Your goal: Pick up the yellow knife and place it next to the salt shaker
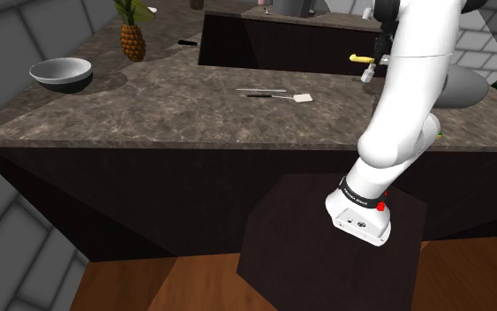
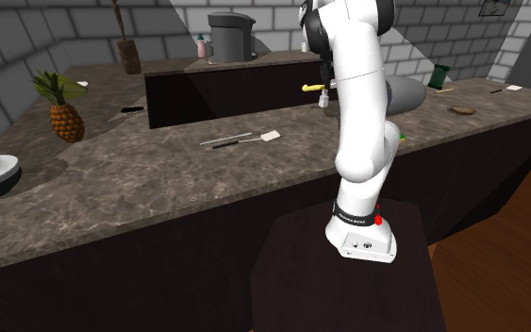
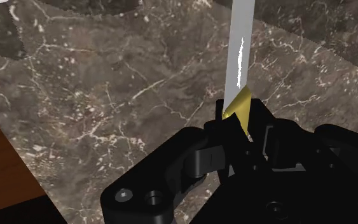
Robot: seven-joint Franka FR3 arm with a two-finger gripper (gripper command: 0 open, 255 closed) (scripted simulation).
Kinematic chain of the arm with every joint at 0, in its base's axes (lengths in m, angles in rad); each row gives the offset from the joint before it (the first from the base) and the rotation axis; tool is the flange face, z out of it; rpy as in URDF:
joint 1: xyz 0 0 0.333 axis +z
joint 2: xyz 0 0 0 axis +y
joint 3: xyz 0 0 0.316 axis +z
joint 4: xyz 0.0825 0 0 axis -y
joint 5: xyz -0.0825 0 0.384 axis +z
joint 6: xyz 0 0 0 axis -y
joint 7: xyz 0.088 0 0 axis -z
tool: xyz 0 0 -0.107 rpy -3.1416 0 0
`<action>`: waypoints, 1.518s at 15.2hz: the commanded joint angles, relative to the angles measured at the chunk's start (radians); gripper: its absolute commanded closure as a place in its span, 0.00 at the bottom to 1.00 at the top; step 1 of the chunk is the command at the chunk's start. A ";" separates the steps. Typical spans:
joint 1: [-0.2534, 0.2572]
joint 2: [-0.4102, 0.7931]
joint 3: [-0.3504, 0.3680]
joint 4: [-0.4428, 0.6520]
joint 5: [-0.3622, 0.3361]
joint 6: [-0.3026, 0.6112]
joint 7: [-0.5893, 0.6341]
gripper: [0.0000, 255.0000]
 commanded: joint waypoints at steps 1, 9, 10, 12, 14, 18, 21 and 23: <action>-0.061 0.058 0.020 0.052 0.040 -0.015 -0.038 1.00; -0.049 0.072 0.030 -0.044 0.055 0.086 -0.048 1.00; -0.048 0.075 0.032 -0.054 0.058 0.098 -0.050 1.00; -0.048 0.082 0.036 -0.074 0.064 0.121 -0.053 1.00; -0.048 0.089 0.041 -0.093 0.071 0.144 -0.058 1.00; -0.052 0.107 0.052 -0.128 0.087 0.189 -0.067 1.00; -0.056 0.122 0.061 -0.151 0.101 0.222 -0.075 1.00; -0.059 0.133 0.068 -0.166 0.111 0.243 -0.081 1.00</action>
